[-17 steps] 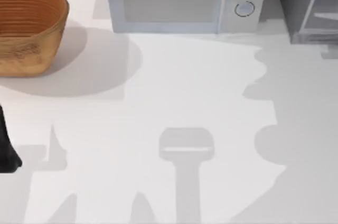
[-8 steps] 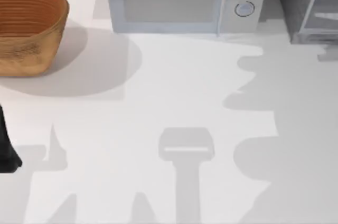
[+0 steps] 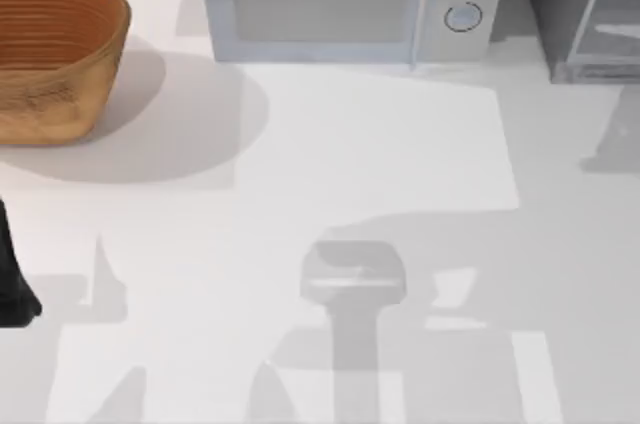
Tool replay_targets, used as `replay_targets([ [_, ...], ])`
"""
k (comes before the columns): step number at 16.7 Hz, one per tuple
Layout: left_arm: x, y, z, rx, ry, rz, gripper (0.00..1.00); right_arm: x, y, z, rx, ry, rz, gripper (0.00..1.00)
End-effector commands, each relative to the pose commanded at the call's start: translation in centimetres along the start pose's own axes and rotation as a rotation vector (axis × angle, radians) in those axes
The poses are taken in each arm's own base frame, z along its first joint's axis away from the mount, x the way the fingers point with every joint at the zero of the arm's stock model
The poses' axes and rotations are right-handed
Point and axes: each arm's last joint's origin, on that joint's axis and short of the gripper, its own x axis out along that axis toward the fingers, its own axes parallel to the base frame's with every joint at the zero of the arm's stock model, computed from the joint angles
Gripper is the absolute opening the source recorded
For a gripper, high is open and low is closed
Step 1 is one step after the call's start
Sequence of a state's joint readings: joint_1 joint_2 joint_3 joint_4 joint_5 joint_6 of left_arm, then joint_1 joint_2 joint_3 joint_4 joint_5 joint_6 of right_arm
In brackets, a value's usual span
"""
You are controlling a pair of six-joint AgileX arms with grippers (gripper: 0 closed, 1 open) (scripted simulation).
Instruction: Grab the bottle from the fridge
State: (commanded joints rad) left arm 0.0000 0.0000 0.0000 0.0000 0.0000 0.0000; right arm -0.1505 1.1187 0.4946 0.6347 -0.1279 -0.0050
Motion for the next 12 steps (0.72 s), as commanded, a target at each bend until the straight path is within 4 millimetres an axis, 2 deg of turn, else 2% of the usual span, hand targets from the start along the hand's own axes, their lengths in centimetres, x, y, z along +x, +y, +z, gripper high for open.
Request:
replay_targets([
  [3,0.0,0.0,0.0,0.000,0.000,0.000,1.00,-5.6,1.3,-0.3,0.005,-0.009,0.001,0.00],
  [6,0.0,0.0,0.0,0.000,0.000,0.000,1.00,-9.9,2.2,-2.4,0.012,-0.013,0.003,0.00],
  [9,0.0,0.0,0.0,0.000,0.000,0.000,1.00,-12.4,2.7,-5.1,0.018,-0.010,0.008,0.00],
  [12,0.0,0.0,0.0,0.000,0.000,0.000,1.00,-13.4,2.9,-7.2,0.020,0.001,0.012,0.00],
])
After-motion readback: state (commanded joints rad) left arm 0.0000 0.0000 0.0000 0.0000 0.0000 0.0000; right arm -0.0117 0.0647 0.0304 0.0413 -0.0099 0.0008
